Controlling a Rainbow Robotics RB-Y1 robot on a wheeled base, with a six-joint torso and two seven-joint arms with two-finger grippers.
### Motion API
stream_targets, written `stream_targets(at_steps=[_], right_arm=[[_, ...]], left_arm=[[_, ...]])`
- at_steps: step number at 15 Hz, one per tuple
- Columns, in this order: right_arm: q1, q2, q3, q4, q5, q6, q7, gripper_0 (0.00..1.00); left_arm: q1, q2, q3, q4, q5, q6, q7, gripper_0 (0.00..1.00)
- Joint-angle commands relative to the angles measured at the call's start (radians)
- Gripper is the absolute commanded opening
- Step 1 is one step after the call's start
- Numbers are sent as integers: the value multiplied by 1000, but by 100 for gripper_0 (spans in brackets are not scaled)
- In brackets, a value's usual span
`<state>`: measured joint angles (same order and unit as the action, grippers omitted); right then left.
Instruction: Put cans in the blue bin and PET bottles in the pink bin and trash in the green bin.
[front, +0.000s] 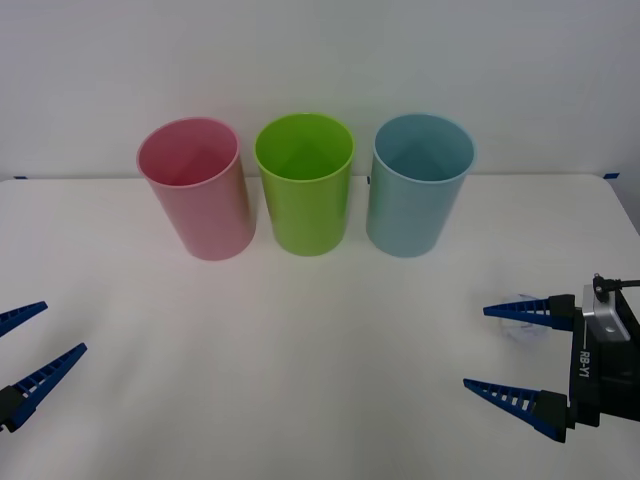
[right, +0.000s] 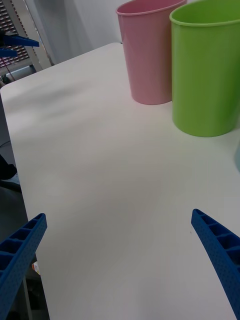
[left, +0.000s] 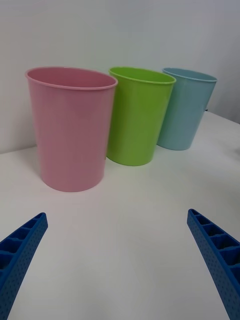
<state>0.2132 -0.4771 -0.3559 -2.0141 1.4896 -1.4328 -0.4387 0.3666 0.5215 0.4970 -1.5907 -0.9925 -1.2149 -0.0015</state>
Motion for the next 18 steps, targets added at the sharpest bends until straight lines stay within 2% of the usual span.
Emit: stream_targets(at_steps=[1, 9, 11, 14, 18], right_arm=[[0, 0, 0, 0, 0, 0, 0, 100], [0, 0, 0, 0, 0, 0, 0, 100], [14, 29, -3, 5, 11, -2, 2, 100], [11, 28, -17, -26, 17, 0, -12, 100], [2, -11, -64, -112, 26, 0, -94, 100]], left_arm=[[0, 0, 0, 0, 0, 0, 0, 96], [0, 0, 0, 0, 0, 0, 0, 96], [0, 0, 0, 0, 0, 0, 0, 96], [0, 0, 0, 0, 0, 0, 0, 96], [0, 0, 0, 0, 0, 0, 0, 96]])
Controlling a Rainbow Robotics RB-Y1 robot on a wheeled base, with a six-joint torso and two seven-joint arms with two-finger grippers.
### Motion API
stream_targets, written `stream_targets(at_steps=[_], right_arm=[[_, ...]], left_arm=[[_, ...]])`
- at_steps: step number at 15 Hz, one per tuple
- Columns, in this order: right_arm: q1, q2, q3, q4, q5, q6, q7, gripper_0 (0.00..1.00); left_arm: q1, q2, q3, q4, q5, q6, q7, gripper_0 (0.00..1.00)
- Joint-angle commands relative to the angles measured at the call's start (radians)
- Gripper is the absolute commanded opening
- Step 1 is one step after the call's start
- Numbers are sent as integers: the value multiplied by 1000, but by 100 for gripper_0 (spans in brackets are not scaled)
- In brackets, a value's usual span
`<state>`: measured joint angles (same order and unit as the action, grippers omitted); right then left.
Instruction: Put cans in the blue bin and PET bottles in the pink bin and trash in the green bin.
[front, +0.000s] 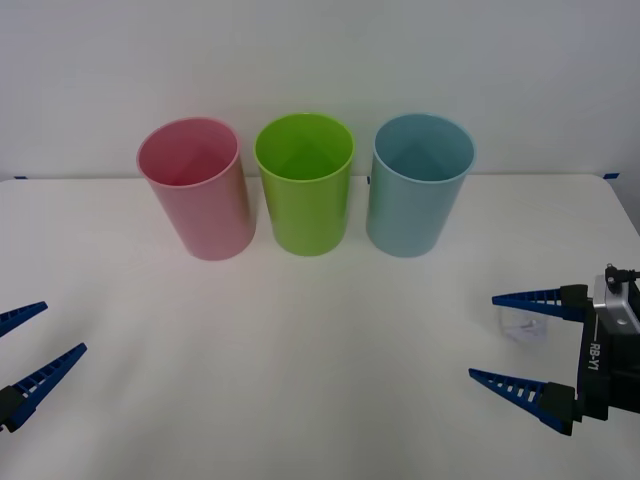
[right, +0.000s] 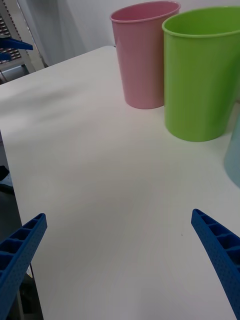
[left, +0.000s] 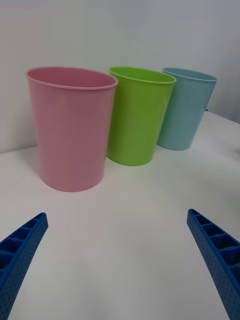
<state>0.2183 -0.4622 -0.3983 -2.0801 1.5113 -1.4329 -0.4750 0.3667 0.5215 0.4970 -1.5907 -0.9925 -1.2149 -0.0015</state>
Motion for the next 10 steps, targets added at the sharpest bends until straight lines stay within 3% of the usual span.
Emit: stream_targets(at_steps=[1, 10], right_arm=[[-4, -44, -36, -71, 4, 0, -99, 100], [-14, -222, -131, -158, 99, -1, -416, 100]], left_arm=[[0, 0, 0, 0, 0, 0, 0, 96], [0, 0, 0, 0, 0, 0, 0, 96]])
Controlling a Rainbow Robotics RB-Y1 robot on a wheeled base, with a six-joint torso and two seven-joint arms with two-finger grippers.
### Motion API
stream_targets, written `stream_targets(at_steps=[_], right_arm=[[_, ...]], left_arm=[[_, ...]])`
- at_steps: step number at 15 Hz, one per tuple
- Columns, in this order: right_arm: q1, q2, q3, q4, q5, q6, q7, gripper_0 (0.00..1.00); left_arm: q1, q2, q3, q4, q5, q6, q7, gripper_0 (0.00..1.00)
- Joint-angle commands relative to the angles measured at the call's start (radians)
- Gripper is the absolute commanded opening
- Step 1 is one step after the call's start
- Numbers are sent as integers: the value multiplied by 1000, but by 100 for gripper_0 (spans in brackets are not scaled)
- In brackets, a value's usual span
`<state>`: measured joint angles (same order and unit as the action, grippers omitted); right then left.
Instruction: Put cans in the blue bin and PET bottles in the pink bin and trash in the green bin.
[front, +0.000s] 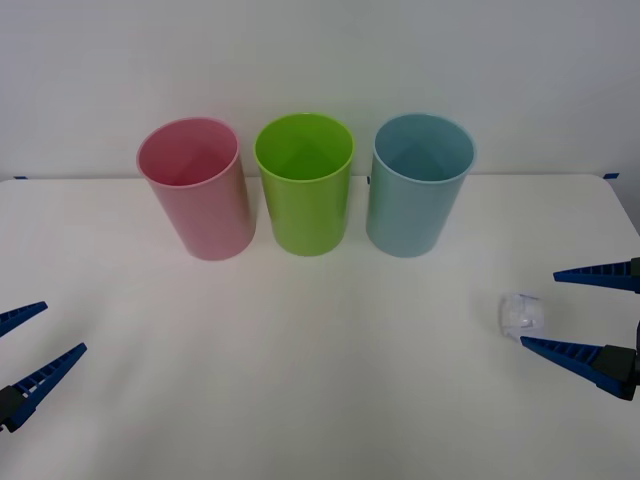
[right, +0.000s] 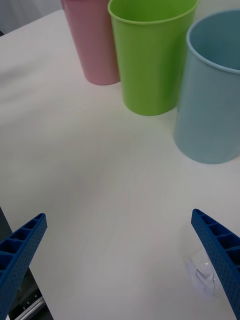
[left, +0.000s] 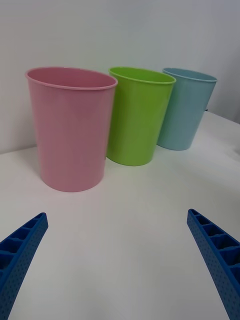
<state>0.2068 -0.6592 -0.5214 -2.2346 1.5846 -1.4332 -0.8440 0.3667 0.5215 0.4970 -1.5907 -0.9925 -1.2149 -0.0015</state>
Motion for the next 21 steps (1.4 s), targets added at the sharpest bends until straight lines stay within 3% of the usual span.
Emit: stream_targets(at_steps=[1, 3, 15, 21], right_arm=[[-4, -43, -9, -3, 49, -1, -78, 100], [-6, -66, -6, -3, 75, -1, -121, 100], [-110, -109, 123, 23, 442, -96, -362, 100], [-205, -108, 198, 168, 509, -121, -359, 100]], left_arm=[[0, 0, 0, 0, 0, 0, 0, 96], [0, 0, 0, 0, 0, 0, 0, 96], [0, 0, 0, 0, 0, 0, 0, 96], [0, 0, 0, 0, 0, 0, 0, 96]])
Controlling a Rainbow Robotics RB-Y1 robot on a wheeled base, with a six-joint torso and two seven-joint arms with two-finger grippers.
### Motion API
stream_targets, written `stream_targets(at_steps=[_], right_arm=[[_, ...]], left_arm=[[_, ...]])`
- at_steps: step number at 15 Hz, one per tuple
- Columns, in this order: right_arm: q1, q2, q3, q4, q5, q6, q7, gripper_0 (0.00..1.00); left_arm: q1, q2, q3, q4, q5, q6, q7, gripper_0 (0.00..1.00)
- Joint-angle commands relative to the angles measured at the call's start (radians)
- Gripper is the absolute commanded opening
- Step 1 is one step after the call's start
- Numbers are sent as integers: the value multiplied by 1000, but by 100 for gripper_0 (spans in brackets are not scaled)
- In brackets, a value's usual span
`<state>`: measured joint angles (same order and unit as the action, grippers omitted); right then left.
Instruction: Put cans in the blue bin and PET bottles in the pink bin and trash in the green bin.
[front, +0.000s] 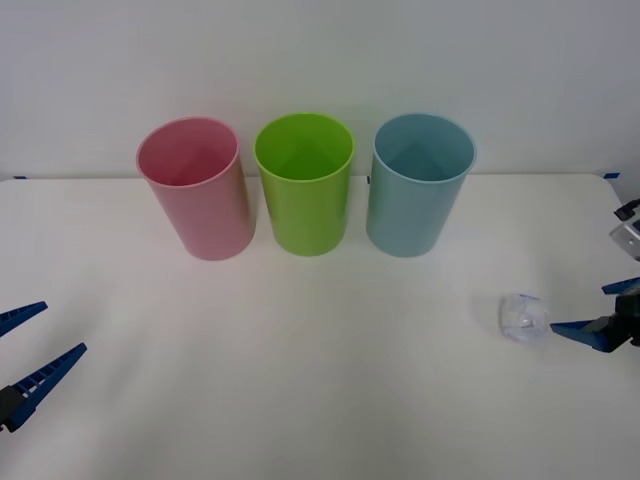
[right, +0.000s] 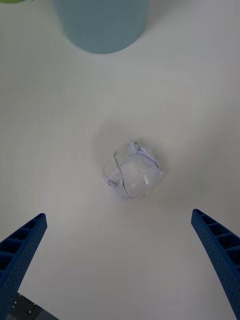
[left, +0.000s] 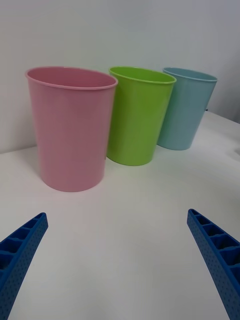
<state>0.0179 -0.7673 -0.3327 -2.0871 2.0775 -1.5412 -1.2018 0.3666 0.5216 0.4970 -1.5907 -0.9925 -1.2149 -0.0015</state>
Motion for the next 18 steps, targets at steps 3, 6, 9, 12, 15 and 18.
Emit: stream_targets(at_steps=[3, 6, 9, 12, 15, 18], right_arm=[[-19, 0, 20, 36, 45, -14, -1, 100], [-19, 2, 38, 44, 65, -14, -1, 100], [-38, 13, 66, 79, 90, -13, -1, 100], [-62, 68, 75, 102, 154, -14, 18, 100], [-81, 128, 81, 119, 225, -19, 30, 100], [-99, 134, 104, 145, 242, -20, 30, 100]], left_arm=[[0, 0, 0, 0, 0, 0, 0, 96], [0, 0, 0, 0, 0, 0, 0, 96], [0, 0, 0, 0, 0, 0, 0, 96], [0, 0, 0, 0, 0, 0, 0, 96], [0, 0, 0, 0, 0, 0, 0, 96], [0, 0, 0, 0, 0, 0, 0, 96]])
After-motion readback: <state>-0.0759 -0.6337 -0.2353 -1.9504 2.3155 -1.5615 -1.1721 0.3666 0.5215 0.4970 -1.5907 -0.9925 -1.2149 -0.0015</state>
